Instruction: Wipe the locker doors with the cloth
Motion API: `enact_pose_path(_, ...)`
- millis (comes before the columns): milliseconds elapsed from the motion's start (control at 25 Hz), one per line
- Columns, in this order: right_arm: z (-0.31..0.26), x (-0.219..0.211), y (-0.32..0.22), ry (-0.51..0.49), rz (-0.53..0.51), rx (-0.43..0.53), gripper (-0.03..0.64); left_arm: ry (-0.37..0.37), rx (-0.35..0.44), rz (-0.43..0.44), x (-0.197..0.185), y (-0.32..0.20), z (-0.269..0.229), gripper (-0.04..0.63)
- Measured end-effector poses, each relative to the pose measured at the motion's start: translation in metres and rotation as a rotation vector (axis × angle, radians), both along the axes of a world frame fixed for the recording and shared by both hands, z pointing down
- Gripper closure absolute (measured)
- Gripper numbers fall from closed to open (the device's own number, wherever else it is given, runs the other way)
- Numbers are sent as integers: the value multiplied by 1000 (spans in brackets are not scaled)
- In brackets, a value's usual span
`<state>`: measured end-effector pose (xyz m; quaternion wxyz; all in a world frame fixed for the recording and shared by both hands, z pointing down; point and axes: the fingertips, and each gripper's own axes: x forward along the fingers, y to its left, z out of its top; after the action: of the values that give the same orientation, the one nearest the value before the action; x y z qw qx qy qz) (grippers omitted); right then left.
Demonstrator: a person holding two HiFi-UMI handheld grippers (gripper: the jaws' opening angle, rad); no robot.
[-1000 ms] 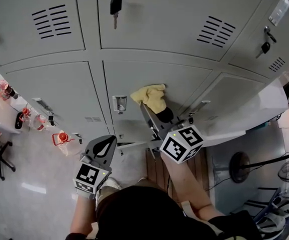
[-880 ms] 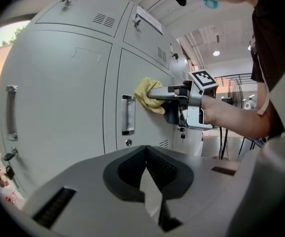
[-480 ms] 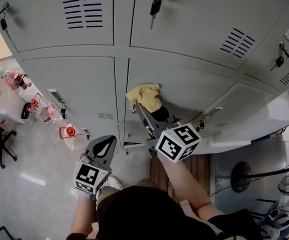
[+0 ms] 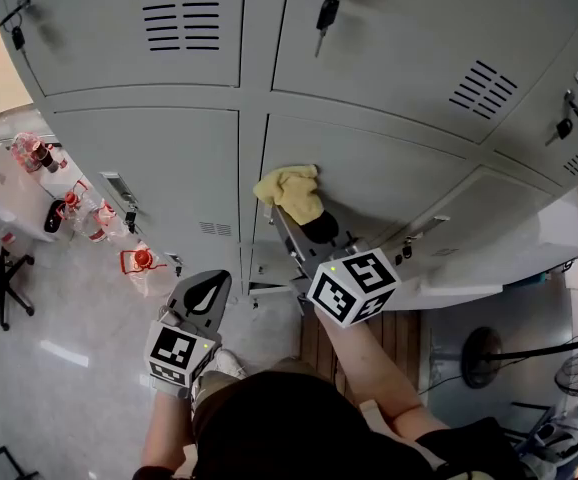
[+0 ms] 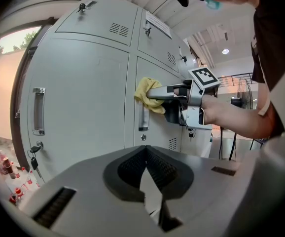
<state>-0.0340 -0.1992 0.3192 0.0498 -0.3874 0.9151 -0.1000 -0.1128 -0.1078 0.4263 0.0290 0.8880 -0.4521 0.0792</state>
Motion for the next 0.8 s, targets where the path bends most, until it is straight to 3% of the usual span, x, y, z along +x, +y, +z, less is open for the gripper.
enact_pose_path(800,20,54,0,21,80,-52,486,4,-9,73,41,-1,4,588)
